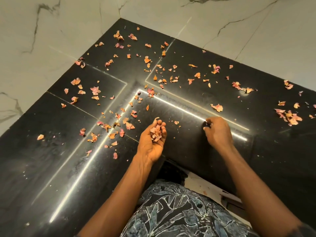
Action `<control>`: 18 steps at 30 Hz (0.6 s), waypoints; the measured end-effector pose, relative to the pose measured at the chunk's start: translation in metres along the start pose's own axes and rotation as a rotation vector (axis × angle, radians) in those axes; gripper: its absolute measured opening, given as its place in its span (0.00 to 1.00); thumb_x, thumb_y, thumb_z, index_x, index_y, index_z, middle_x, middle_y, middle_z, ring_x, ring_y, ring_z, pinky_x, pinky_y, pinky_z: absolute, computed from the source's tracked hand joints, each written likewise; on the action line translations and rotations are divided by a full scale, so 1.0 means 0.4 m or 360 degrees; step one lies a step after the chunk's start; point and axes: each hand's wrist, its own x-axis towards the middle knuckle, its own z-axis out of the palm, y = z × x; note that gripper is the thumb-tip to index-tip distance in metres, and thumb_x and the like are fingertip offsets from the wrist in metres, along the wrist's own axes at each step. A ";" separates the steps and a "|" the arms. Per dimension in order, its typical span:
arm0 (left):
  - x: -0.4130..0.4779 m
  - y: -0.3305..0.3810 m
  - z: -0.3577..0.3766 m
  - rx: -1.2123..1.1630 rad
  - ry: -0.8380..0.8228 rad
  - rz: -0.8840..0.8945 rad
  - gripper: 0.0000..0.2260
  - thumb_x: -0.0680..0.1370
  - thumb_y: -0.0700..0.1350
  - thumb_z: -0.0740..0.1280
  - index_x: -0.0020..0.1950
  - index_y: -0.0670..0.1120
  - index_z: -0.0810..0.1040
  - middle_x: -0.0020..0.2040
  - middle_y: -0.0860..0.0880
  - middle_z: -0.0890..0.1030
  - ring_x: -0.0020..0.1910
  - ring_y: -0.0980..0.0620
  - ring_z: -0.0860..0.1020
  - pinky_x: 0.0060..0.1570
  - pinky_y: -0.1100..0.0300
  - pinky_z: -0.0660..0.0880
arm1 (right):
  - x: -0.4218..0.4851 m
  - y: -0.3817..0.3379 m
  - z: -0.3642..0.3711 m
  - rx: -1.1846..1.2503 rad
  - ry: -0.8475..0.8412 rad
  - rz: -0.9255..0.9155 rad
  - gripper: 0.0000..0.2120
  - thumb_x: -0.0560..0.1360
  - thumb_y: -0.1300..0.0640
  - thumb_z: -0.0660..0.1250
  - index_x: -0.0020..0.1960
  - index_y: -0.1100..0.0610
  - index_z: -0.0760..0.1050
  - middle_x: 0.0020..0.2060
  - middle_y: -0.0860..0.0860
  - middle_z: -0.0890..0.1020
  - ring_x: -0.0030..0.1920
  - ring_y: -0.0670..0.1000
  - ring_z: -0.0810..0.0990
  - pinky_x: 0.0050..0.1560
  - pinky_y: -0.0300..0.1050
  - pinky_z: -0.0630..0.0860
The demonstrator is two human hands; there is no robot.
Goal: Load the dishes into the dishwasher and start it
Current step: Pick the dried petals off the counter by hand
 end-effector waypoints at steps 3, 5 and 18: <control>-0.009 0.034 -0.004 -0.0048 0.0013 0.0089 0.06 0.79 0.41 0.66 0.48 0.39 0.80 0.43 0.43 0.81 0.36 0.54 0.80 0.36 0.64 0.80 | -0.037 -0.023 0.042 -0.0245 -0.0027 -0.0201 0.06 0.77 0.64 0.65 0.52 0.63 0.78 0.52 0.60 0.75 0.53 0.62 0.76 0.50 0.53 0.76; -0.014 0.047 -0.007 -0.0068 0.0044 0.0145 0.06 0.79 0.41 0.67 0.49 0.39 0.81 0.44 0.43 0.81 0.36 0.53 0.80 0.36 0.64 0.80 | -0.070 -0.068 0.088 -0.0284 -0.0088 -0.0444 0.06 0.77 0.66 0.63 0.52 0.63 0.77 0.51 0.60 0.75 0.51 0.62 0.75 0.49 0.55 0.76; -0.046 0.041 -0.035 -0.0086 0.0109 0.0129 0.06 0.80 0.40 0.66 0.49 0.38 0.80 0.44 0.42 0.81 0.36 0.53 0.80 0.34 0.64 0.80 | 0.008 -0.125 0.108 -0.0269 -0.0434 -0.0990 0.17 0.79 0.62 0.65 0.68 0.55 0.75 0.61 0.52 0.74 0.61 0.55 0.72 0.60 0.51 0.73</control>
